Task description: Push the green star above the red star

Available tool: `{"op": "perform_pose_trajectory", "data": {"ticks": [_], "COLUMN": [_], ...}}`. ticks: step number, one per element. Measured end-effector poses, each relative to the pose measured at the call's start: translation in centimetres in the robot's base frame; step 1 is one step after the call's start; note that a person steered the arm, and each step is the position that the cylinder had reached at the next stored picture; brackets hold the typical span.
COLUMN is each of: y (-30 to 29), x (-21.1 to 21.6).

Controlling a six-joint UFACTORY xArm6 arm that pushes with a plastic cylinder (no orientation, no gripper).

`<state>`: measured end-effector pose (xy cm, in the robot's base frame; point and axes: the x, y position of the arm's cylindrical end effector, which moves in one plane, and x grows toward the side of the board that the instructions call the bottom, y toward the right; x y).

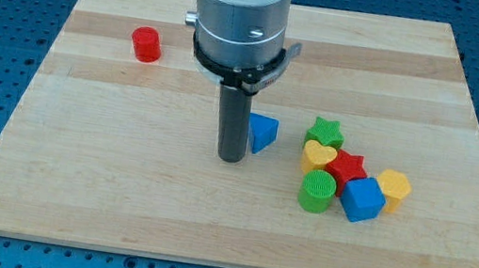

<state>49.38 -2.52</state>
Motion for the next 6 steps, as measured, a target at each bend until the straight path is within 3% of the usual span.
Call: {"op": "perform_pose_trajectory", "data": {"ticks": [3,6], "y": [-1.9,6.8], "x": [-3.8,-2.7]}}
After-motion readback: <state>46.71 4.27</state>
